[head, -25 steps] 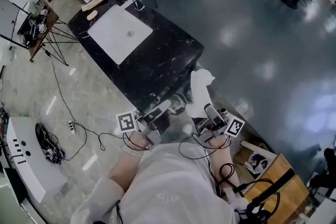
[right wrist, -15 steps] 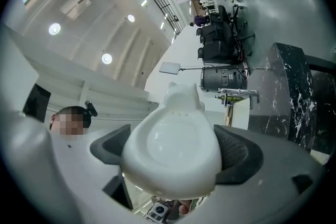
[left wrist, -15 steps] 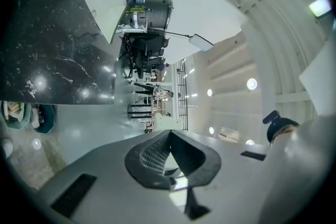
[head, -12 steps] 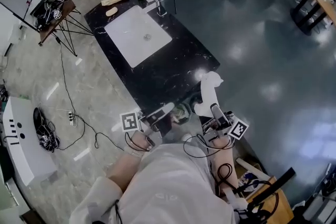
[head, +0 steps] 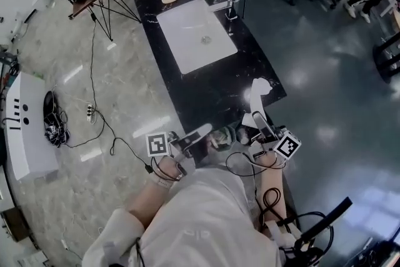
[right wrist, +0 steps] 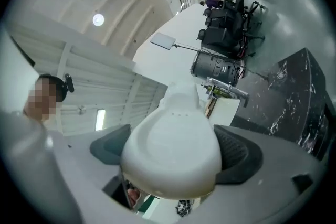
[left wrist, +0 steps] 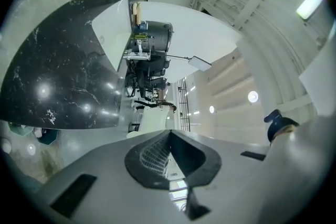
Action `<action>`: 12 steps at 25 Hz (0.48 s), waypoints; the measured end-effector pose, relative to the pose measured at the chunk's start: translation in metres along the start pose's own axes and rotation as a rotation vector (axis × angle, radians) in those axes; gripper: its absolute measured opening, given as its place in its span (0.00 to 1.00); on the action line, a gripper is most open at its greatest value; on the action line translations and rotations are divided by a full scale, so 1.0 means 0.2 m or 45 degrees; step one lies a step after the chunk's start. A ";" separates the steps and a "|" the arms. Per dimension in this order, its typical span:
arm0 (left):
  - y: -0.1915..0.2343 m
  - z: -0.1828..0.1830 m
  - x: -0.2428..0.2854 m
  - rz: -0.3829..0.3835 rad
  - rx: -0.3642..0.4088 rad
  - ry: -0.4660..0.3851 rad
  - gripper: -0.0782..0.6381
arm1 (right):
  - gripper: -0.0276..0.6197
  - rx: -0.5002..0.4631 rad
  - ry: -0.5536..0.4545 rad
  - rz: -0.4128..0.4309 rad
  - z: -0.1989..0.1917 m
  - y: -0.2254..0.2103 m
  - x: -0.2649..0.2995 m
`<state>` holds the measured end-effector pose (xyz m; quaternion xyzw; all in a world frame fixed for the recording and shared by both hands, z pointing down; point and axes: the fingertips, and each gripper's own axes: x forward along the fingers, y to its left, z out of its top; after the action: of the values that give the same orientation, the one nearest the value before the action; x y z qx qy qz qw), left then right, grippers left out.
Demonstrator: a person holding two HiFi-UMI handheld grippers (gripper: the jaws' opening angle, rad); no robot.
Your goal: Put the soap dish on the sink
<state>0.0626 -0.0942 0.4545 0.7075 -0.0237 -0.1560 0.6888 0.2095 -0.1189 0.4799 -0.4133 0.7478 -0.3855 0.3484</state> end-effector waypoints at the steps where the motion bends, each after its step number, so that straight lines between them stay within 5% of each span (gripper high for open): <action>1: 0.00 0.02 -0.02 0.001 0.005 -0.027 0.12 | 0.77 -0.016 0.025 -0.012 0.00 -0.03 0.04; 12: 0.05 0.25 -0.29 0.008 0.001 -0.283 0.12 | 0.77 -0.209 0.252 -0.299 -0.11 -0.49 0.42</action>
<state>-0.0045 -0.1292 0.4751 0.6860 -0.1022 -0.2313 0.6823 0.1902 -0.2213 0.5577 -0.4849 0.7539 -0.4002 0.1907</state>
